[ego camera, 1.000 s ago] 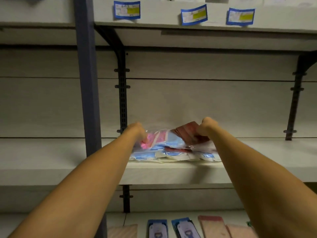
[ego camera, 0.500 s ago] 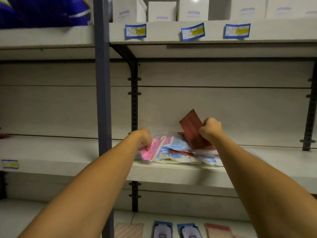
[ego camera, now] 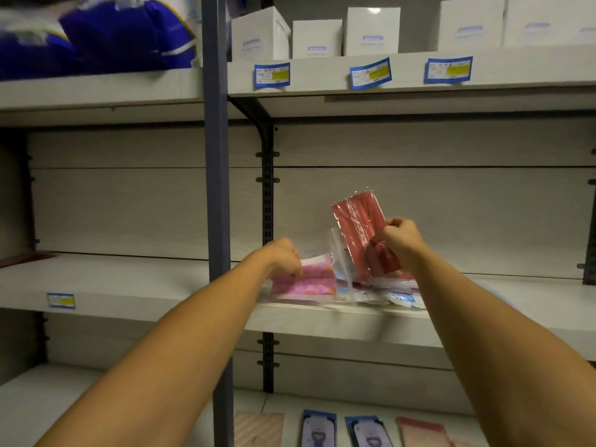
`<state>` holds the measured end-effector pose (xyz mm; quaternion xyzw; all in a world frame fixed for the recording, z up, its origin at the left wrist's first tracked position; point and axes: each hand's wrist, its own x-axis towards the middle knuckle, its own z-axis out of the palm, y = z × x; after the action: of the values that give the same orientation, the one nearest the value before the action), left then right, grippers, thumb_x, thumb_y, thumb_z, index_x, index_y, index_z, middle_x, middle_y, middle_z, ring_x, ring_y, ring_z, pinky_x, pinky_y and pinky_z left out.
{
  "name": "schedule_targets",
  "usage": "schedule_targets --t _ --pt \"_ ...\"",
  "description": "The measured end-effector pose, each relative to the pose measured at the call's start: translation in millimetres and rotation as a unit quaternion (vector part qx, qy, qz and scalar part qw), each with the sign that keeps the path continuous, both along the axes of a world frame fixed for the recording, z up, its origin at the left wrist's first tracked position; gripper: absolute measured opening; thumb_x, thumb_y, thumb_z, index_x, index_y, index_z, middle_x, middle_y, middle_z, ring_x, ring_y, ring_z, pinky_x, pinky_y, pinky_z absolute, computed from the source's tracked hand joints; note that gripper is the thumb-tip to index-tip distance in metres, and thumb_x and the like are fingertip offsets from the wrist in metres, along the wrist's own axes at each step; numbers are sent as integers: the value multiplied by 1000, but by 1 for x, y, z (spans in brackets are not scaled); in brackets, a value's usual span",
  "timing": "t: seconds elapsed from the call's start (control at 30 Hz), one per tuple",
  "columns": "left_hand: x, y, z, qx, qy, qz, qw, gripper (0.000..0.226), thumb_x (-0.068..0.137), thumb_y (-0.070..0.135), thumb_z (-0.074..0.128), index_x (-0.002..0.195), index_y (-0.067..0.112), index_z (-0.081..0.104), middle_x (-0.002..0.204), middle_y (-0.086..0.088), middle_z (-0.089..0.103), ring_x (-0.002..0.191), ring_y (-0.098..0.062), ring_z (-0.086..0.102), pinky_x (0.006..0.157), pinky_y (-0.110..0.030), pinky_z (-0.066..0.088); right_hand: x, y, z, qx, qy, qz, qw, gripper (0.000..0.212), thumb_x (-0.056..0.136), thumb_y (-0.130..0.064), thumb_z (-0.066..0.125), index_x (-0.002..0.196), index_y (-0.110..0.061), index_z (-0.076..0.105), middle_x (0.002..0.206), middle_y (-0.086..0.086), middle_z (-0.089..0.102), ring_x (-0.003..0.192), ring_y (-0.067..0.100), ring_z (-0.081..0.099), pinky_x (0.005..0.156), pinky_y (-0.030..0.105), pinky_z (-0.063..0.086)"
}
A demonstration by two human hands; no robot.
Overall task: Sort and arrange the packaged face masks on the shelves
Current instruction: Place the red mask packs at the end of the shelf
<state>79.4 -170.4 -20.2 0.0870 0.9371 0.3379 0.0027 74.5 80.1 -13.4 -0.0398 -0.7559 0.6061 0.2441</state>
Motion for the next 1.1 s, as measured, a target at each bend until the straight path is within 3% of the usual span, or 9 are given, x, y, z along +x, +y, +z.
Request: schedule_targets --t 0.07,0.17,0.23,0.37,0.5,0.63,0.8,0.9,1.1 --pt "12 -8 8 -6 8 -33 999 32 83 -5 71 109 12 63 107 -6 62 88 -21 66 60 -32 60 6 -6 3 -37 1 41 998 25 79 12 62 97 -5 66 85 18 66 68 31 65 69 43 59" --pt "25 -29 17 -12 8 -74 997 50 83 1 76 125 19 57 114 0 57 100 -24 64 79 -39 61 11 -23 3 -59 0 82 995 24 80 6 65 101 -3 71 92 21 72 79 37 71 79 49 60" --pt "34 -47 21 39 -23 -94 995 59 80 5 82 133 15 57 123 -5 62 104 -28 68 86 -45 61 17 -42 3 -76 5 96 992 17 79 1 71 96 -5 72 94 22 73 81 39 71 82 54 59" --pt "55 -93 27 189 -124 -121 967 41 85 9 79 122 3 64 117 -11 72 102 -27 74 88 -44 61 28 -91 6 -110 25 132 985 11 80 -1 72 90 -4 72 89 22 68 79 38 65 77 59 56" --pt "65 -155 29 264 -99 -109 953 27 89 4 70 116 4 68 125 -19 68 113 -32 68 101 -49 54 38 -142 9 -122 53 151 980 9 82 8 66 84 0 70 84 20 68 76 34 66 75 45 56" --pt "75 -226 26 294 -62 -72 951 26 84 2 77 109 1 73 114 -16 74 117 -30 65 116 -48 39 53 -190 13 -78 55 177 980 6 86 1 70 91 -2 70 88 12 71 82 26 69 72 36 55" --pt "103 -312 15 273 19 0 962 35 85 7 78 118 0 67 103 -13 77 93 -26 76 78 -36 63 70 -249 18 -43 61 220 973 19 88 -11 73 106 -8 67 107 10 73 98 27 72 82 41 57" --pt "117 -362 5 291 44 46 954 32 84 4 78 114 -4 67 98 -14 77 89 -26 77 72 -35 64 73 -289 14 -35 51 234 970 21 87 -14 75 107 -11 68 108 9 73 100 29 71 90 48 57" --pt "138 -446 -10 323 118 148 928 28 82 0 80 105 -3 66 98 -17 75 76 -21 77 57 -25 59 64 -375 2 -9 10 249 968 17 86 -10 77 100 -9 68 103 9 73 97 27 70 81 40 56"
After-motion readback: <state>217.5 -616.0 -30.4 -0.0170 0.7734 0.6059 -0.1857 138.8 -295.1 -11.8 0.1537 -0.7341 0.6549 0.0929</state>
